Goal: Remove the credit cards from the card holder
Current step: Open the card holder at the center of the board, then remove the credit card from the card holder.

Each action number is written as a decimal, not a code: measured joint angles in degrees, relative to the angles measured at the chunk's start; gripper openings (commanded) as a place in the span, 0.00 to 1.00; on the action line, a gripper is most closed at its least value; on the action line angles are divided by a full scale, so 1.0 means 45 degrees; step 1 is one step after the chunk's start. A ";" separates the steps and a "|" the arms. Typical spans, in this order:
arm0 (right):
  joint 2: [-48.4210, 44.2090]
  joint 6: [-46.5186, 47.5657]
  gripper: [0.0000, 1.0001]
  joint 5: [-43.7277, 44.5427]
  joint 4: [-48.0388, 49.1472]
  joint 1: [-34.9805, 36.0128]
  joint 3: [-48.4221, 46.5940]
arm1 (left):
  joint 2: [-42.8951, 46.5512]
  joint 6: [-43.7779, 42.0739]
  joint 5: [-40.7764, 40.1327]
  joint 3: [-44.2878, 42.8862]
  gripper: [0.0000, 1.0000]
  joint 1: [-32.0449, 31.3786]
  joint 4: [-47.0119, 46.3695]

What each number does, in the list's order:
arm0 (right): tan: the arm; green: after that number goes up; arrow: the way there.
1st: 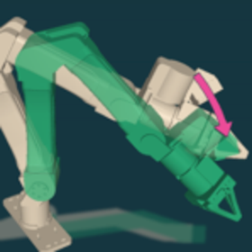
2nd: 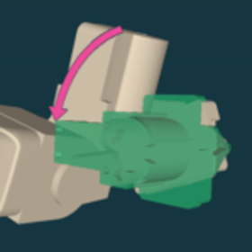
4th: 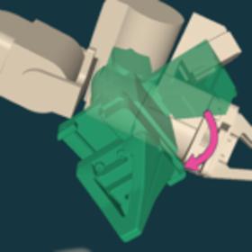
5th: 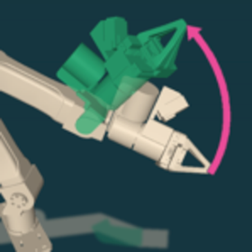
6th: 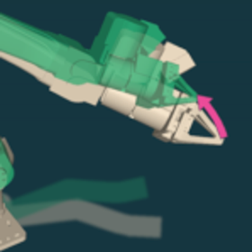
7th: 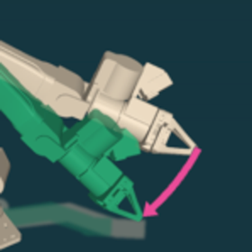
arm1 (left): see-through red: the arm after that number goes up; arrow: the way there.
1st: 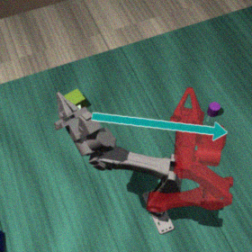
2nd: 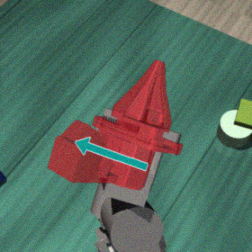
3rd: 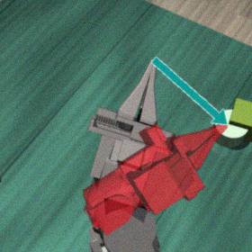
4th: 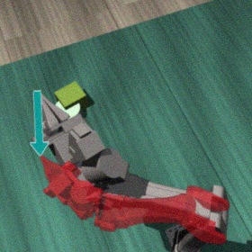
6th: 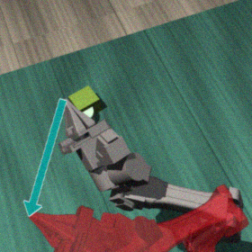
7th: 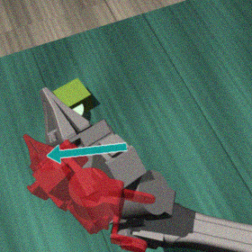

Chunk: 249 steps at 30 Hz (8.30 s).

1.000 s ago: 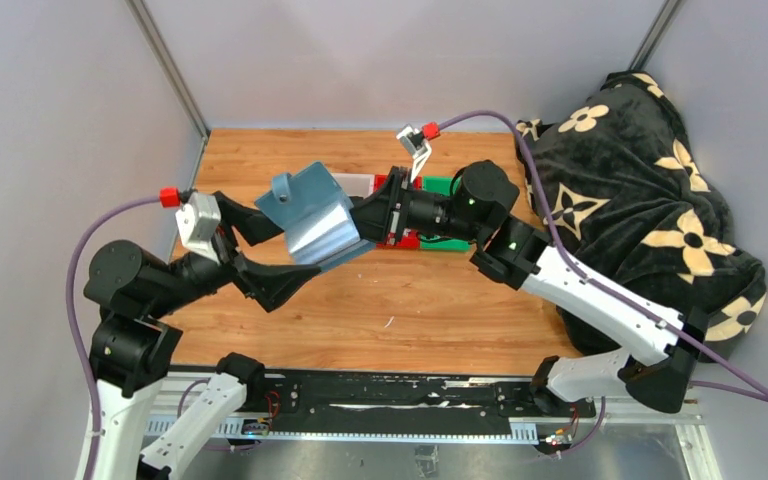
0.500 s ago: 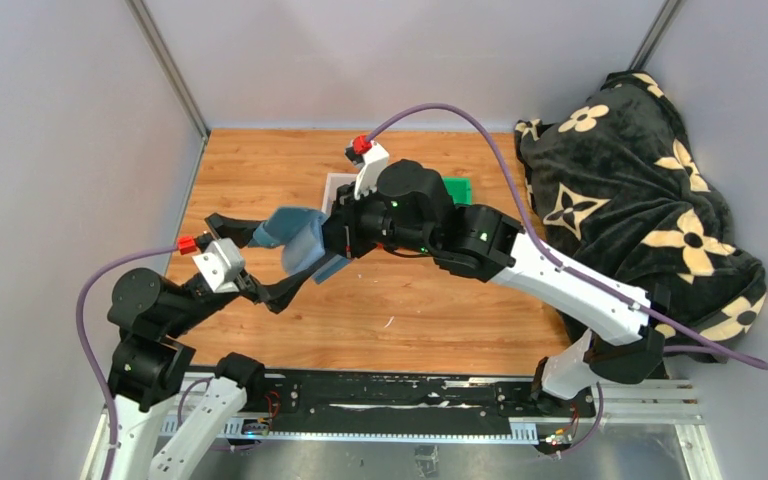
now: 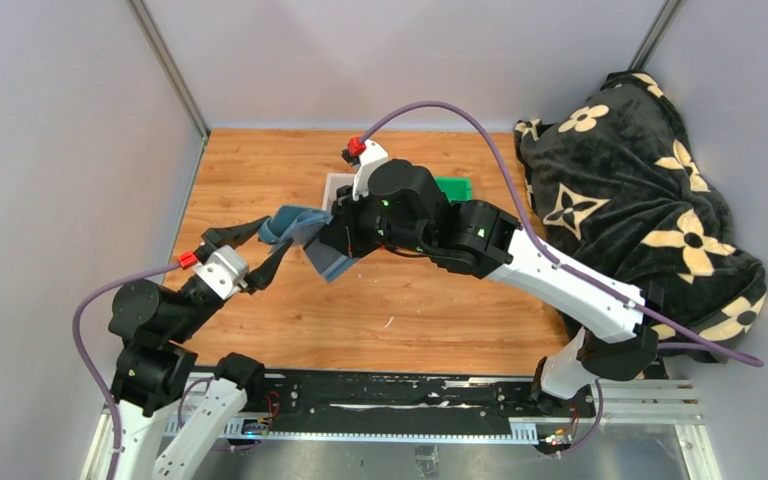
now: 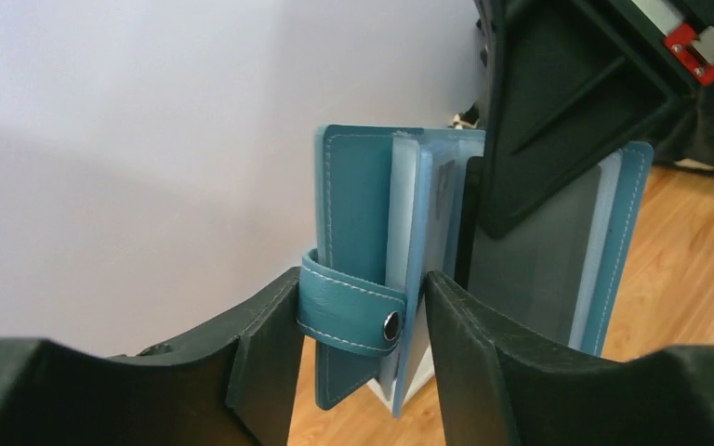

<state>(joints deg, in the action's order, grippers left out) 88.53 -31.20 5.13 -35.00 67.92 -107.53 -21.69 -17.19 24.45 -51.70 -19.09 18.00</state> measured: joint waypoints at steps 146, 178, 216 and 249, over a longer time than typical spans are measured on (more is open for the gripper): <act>-0.1933 -0.3201 0.14 -1.2055 1.4188 -0.4114 0.8408 | -0.3215 1.4630 0.8077 0.0209 0.00 0.2909 -0.4629; -0.2778 -0.3968 0.00 -1.1414 1.6320 -0.3925 0.9962 | -0.3181 1.5038 0.7441 -0.0083 0.00 0.2866 -0.4197; -0.2900 -0.6470 0.20 -0.9928 2.0822 -0.3925 1.2128 | -0.3152 1.6320 0.6844 -0.0214 0.00 0.2866 -0.5411; -0.2744 -0.7480 0.00 -1.0253 2.1298 -0.4216 1.1613 | -0.3230 1.5776 0.6756 -0.0661 0.00 0.2866 -0.5255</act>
<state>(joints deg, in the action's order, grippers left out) 76.18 -64.86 -41.01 60.84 48.95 -55.27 -36.23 53.80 54.85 -54.68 -6.20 -5.65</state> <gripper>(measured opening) 0.009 0.149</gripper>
